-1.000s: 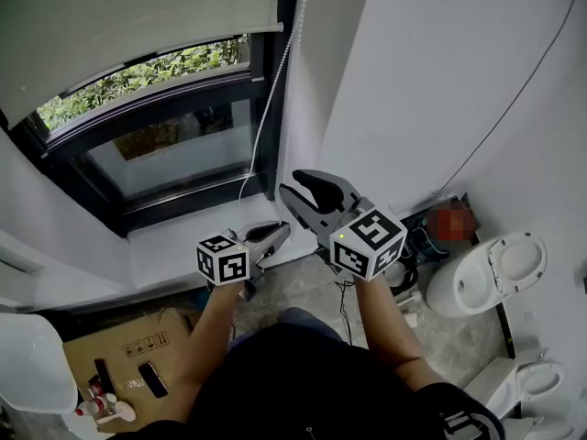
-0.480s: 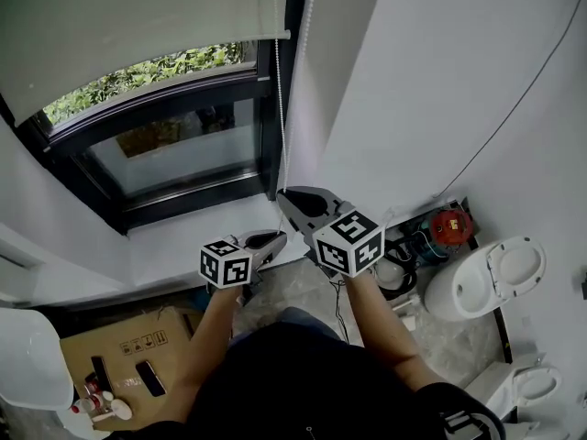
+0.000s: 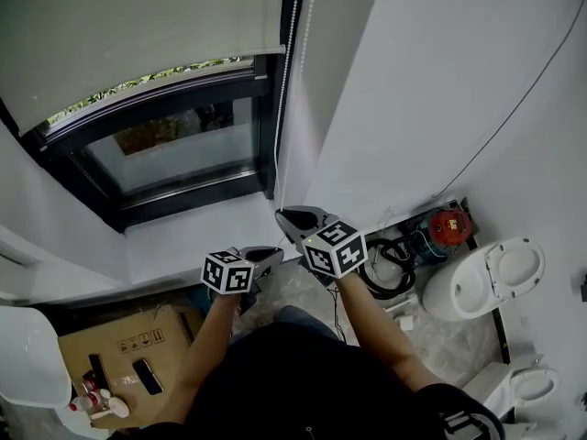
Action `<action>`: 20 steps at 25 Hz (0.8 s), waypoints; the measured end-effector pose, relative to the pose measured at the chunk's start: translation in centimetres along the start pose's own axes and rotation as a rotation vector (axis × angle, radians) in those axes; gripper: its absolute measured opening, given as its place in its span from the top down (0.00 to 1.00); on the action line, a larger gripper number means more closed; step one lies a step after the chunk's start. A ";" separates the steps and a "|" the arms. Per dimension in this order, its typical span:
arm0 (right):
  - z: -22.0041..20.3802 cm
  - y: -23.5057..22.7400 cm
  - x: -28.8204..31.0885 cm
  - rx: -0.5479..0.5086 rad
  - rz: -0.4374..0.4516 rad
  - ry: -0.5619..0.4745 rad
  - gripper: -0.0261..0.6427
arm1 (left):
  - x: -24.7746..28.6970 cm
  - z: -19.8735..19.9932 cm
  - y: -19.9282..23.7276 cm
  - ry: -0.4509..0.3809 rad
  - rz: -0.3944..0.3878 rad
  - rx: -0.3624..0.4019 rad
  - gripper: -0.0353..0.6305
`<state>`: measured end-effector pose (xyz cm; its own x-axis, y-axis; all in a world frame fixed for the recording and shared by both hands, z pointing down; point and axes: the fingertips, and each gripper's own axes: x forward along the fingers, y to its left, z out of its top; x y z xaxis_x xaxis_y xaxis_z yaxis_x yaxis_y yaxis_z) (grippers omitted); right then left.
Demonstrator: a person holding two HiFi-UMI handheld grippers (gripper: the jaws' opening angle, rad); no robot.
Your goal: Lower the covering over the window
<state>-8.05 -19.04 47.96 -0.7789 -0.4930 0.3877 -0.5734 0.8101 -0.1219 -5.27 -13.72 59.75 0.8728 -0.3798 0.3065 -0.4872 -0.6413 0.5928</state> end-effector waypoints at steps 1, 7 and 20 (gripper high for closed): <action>-0.4 -0.1 0.1 0.010 0.005 0.004 0.94 | 0.1 0.0 0.0 0.000 0.001 -0.002 0.91; -1.2 -0.8 0.2 0.022 0.031 0.018 0.94 | 0.9 1.1 -0.2 -0.027 0.009 -0.007 0.91; -1.2 -2.7 0.0 0.032 0.120 0.031 0.94 | -1.5 8.0 -1.8 -0.270 0.121 0.060 0.91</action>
<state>-6.19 -20.89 49.36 -0.8343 -0.3828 0.3967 -0.4851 0.8517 -0.1984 -5.97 -17.31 52.26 0.7731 -0.6142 0.1585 -0.5951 -0.6157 0.5165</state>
